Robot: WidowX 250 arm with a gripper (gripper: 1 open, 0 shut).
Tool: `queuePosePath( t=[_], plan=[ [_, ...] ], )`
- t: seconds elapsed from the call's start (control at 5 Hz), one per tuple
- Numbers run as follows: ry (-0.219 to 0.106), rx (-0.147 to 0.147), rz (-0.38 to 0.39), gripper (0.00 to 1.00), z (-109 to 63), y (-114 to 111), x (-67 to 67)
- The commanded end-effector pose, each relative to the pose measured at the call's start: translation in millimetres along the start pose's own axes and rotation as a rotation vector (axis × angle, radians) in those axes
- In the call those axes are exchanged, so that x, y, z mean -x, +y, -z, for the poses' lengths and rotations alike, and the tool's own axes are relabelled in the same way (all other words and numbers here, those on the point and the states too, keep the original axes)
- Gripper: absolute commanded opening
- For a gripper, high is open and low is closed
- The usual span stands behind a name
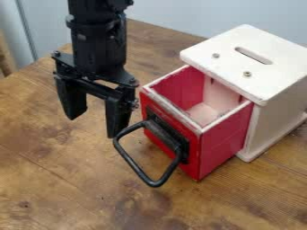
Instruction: Close the drawer
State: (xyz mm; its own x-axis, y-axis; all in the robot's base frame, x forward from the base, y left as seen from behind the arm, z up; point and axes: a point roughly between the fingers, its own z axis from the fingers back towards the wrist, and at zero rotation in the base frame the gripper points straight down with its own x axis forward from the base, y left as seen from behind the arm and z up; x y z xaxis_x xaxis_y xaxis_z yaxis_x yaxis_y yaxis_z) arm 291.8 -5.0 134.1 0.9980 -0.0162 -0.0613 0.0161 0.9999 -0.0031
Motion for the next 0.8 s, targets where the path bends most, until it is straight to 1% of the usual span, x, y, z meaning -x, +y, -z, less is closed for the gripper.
queuePosePath(
  t=[0.0, 0.2, 0.4, 0.6],
  plan=[
    [-0.161, -0.006, -0.013, 1.00, 3.2, -5, -5.6],
    [-0.253, -0.001, 0.064, 1.00, 19.5, -15, -12.3],
    [-0.227, 0.004, 0.120, 1.00, 30.9, -20, -23.5],
    [-0.220, 0.002, 0.117, 1.00, 34.4, -20, -34.8]
  ],
)
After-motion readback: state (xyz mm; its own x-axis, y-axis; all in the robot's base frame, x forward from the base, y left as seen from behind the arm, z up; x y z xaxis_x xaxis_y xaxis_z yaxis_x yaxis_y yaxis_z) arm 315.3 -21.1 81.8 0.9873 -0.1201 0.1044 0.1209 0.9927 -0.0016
